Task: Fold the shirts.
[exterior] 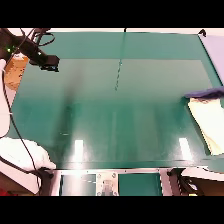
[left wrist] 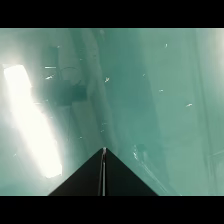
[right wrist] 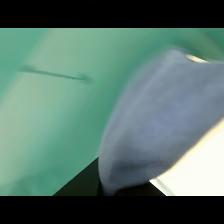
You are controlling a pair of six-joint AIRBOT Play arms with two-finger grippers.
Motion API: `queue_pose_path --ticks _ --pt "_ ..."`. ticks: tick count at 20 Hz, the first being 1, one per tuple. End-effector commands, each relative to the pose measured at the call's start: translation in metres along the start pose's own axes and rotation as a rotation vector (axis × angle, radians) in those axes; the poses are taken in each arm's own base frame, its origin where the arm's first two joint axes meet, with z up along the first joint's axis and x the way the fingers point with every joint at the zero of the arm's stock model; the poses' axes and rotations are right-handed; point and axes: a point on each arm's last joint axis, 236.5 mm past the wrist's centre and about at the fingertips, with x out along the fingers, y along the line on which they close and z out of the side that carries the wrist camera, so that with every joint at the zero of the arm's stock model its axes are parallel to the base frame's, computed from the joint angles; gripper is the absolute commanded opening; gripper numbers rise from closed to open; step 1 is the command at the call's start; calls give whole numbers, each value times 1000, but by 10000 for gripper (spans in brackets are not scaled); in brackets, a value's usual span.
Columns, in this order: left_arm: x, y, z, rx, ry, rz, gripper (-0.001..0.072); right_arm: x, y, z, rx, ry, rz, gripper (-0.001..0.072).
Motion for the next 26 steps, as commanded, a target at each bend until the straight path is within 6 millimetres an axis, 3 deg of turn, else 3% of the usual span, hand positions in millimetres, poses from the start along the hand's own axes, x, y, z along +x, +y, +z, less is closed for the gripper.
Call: queue_pose_path --ticks 1,5,9,14,18,19,20,21,24,26 --pt "0 -5 1 0 -4 -19 18 -17 -74 -30 98 56 -268 15" --pt "0 -6 -2 0 11 -26 18 -11 -122 -75 163 138 -436 16" --pt "0 -7 -3 0 13 -27 18 20 -161 -121 208 261 -522 17" --pt "0 -7 -3 0 13 -27 18 55 -189 -143 209 278 -549 18" --pt "0 -7 -3 0 12 -27 18 57 -202 -141 187 270 -591 22" --pt "0 -7 -3 -1 12 -27 18 56 -205 -141 181 271 -604 173" --pt "0 -7 -3 -1 12 -27 18 53 -208 -143 177 282 -622 583" --pt "0 -7 -3 -1 13 -27 18 47 -213 -148 167 309 -650 694" --pt "0 -8 -2 0 11 -32 18 19 -226 -168 173 417 -760 694" --pt "-1 -14 2 -1 -7 -59 18 10 -217 -170 248 425 -768 693"
